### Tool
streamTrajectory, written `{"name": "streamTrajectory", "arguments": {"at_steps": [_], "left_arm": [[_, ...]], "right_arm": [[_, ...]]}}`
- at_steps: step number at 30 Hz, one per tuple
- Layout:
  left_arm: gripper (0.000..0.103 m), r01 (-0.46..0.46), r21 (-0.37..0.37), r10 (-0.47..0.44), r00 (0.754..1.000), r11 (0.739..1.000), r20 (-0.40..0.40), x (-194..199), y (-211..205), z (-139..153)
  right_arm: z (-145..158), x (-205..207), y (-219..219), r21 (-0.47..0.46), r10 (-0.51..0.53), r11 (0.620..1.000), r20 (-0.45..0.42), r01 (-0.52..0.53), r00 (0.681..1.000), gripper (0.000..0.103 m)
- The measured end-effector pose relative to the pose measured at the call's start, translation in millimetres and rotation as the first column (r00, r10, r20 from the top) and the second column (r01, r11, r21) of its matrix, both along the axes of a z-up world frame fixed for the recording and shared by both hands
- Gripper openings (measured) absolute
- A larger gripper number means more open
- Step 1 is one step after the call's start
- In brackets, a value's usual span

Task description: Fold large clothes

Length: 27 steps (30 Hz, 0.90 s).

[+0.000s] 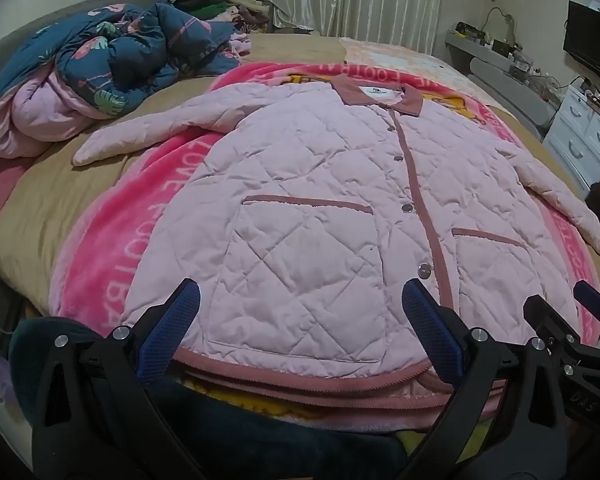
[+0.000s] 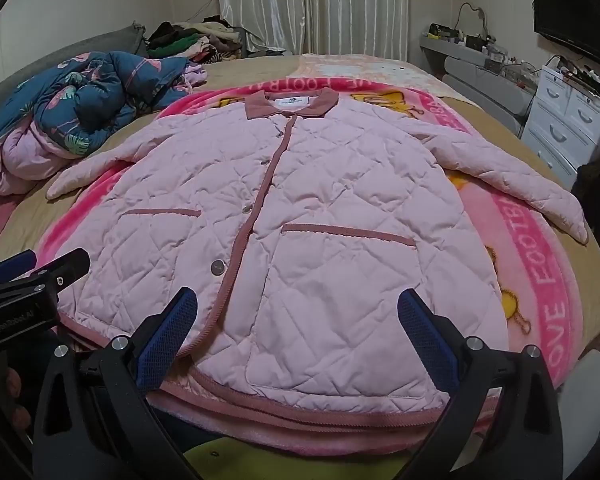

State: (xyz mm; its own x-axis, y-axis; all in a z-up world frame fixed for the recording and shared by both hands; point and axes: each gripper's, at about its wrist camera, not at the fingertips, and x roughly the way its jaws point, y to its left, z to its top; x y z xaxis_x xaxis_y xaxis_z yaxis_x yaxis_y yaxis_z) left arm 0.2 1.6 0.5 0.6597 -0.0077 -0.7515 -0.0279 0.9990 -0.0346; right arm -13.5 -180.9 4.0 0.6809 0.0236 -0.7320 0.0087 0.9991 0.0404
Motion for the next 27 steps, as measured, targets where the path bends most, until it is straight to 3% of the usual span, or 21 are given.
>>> {"name": "streamTrajectory", "arguments": {"at_steps": [27], "left_arm": [[0.094, 0.004, 0.001, -0.004, 1.000, 1.000, 0.009, -1.8, -3.0, 11.6]], "right_arm": [[-1.8, -2.0, 2.4, -0.007, 0.007, 1.000, -0.001, -0.007, 1.000, 0.099]]}}
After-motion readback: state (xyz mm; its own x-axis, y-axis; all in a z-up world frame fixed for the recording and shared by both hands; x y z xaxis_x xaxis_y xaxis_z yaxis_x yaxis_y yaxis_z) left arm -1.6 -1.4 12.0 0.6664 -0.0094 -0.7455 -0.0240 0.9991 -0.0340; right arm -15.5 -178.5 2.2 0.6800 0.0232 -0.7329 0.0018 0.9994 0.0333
